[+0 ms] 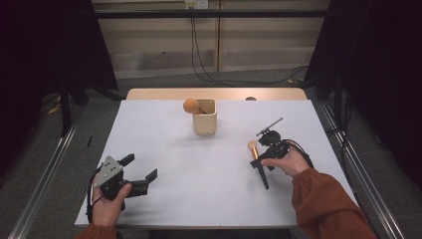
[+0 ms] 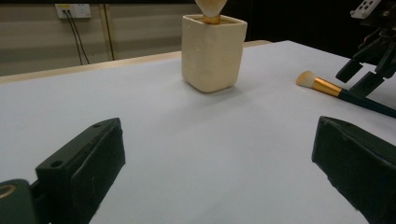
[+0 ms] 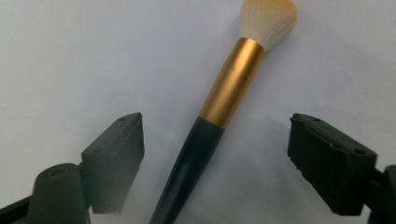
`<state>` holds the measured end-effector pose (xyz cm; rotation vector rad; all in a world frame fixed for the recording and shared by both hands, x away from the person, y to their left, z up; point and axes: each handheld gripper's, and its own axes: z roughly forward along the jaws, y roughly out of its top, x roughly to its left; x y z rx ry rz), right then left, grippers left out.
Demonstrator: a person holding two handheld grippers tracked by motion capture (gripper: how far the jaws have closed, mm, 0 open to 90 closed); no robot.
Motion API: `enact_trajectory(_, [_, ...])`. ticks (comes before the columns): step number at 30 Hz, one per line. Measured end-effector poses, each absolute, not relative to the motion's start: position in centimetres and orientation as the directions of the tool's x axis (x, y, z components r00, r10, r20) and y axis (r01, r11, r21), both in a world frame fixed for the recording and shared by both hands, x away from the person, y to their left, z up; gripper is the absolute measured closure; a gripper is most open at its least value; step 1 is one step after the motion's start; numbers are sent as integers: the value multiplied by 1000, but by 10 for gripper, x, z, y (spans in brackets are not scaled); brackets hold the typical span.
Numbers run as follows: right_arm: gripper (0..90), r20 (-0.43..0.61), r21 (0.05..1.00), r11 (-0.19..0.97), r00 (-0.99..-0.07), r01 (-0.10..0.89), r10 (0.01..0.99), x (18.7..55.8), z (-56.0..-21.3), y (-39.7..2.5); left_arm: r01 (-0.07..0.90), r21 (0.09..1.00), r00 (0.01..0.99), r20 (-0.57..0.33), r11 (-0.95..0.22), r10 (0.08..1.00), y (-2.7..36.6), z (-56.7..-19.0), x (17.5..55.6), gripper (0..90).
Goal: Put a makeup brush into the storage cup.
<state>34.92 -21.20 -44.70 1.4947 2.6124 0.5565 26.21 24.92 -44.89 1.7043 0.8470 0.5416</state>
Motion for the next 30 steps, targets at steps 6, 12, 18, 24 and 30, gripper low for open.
enact_trajectory(6, [279, 97, 300, 477, -524, 826, 846, 352, -448, -204, 268, 953, 628, -62, -141, 776, 250, -450, 262, 30])
enact_trajectory(12, [382, 85, 252, 485, -518, 838, 851, 355, -452, -199, 270, 952, 632, -61, -145, 773, 250, -450, 262, 30])
enact_trajectory(18, [428, 36, 243, 503, -526, 830, 850, 354, -454, -194, 270, 952, 632, -60, -147, 772, 249, -450, 262, 30])
enact_trajectory(24, [447, 21, 226, 501, -518, 835, 855, 354, -453, -191, 271, 951, 635, -61, -148, 770, 249, -450, 262, 30])
enact_trajectory(30, [513, 26, 202, 502, -517, 841, 856, 357, -452, -190, 275, 951, 635, -66, -145, 770, 249, -450, 262, 30])
